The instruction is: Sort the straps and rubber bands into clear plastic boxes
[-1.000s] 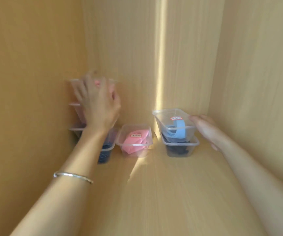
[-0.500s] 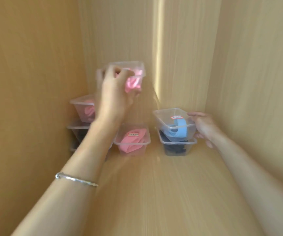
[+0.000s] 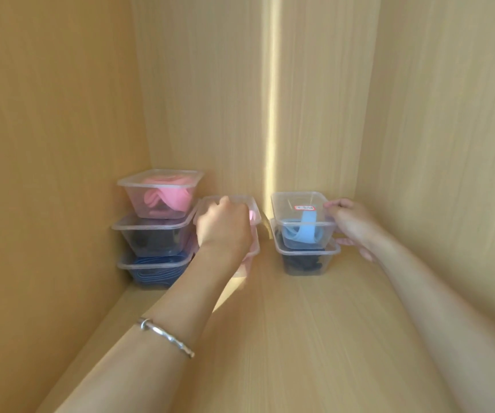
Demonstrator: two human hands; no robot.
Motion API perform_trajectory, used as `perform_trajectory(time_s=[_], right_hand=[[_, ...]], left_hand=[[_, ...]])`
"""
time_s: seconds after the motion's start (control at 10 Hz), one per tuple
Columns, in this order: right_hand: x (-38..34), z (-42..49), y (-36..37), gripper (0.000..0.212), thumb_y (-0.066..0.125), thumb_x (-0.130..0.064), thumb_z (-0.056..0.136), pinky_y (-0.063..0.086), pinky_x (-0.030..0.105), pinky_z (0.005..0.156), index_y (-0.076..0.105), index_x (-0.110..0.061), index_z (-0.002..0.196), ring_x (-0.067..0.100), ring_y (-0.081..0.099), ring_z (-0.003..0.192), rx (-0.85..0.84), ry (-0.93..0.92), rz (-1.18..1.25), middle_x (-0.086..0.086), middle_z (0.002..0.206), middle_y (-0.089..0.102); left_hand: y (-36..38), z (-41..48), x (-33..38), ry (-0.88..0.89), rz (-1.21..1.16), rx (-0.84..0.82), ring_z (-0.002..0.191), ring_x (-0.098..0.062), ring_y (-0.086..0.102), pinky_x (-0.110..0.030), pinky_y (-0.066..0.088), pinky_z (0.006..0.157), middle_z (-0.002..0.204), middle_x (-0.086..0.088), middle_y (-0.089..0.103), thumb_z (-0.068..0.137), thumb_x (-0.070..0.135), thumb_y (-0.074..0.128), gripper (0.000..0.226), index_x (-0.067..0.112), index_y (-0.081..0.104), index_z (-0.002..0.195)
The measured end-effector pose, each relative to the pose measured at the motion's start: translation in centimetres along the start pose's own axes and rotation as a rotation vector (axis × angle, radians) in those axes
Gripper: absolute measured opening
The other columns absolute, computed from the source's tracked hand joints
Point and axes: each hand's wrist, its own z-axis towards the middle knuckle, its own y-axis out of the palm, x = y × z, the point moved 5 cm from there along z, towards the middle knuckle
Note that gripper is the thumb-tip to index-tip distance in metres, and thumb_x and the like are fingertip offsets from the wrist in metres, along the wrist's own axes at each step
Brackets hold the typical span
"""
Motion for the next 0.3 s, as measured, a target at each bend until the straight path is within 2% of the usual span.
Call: perform_trajectory(time_s=[0.1,0.2,0.3], right_hand=[[-0.1,0.1,0.1,0.02,0.044,-0.019,0.097,0.043,0.035,0.083,0.058,-0.027,0.109,0.024,0.056,0.114,-0.025,-0.01,-0.017,0.0,0.122,0.059],[-0.4,-0.5,0.1,0.029,0.047,-0.016,0.096,0.037,0.03,0.086,0.058,-0.021,0.122,0.021,0.054,0.115,-0.034,-0.041,-0.086,0.002,0.127,0.058],[-3.4,-1.2,-1.0,0.023,0.053,-0.018,0.096,0.038,0.025,0.079,0.061,-0.018,0.117,0.014,0.054,0.101,0.06,-0.204,-0.04,0.002,0.122,0.062]], left_hand=[[-0.6,0.3,0.0,0.022,-0.025,-0.079,0.115,-0.026,0.053,-0.032,0.041,0.078,0.123,-0.004,0.056,0.09,0.029,0.057,0.032,0.021,0.059,0.121],[-2.9,0.6,-0.8,0.0,-0.197,-0.097,0.116,-0.026,0.055,-0.032,0.043,0.086,0.128,-0.003,0.058,0.09,0.04,0.057,0.039,0.024,0.058,0.126],[-7.1,0.2,-1.3,0.018,-0.576,0.03,0.107,-0.02,0.058,-0.026,0.042,0.089,0.112,0.001,0.065,0.09,0.041,0.059,0.032,0.026,0.064,0.119]])
